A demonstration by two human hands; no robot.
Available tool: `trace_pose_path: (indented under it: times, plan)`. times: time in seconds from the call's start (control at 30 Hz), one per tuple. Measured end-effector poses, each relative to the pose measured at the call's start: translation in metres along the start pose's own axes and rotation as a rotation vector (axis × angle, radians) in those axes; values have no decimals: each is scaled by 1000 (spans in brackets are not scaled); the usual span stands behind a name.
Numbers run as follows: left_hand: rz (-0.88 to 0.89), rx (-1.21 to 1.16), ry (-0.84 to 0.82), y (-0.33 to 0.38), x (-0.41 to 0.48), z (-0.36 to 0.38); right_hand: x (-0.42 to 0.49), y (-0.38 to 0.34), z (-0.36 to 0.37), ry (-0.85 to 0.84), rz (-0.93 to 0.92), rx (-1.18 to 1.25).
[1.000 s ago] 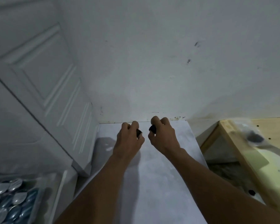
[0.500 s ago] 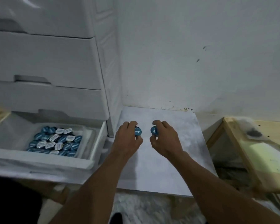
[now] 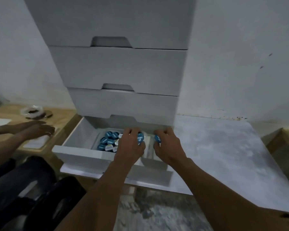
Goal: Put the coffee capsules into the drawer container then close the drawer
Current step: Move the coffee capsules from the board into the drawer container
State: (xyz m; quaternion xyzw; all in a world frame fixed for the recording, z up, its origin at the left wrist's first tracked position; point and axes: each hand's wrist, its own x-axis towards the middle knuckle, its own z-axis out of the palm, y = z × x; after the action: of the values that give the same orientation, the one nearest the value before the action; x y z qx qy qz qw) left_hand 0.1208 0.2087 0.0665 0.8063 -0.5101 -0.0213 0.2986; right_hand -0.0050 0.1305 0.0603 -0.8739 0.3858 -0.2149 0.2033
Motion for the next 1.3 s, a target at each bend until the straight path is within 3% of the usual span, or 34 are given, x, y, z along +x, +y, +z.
trace_pose_path:
  times: [0.33,0.93,1.3]
  plan:
    - [103,3,-155,-100,33,-38,33,-80,70,-32,155,-33]
    - [20,-51,-351,-136,98,30,99,-18,115,-223,288,-66]
    - [100,-118,-382,-136,122,61,111,1,120,-92,436,-57]
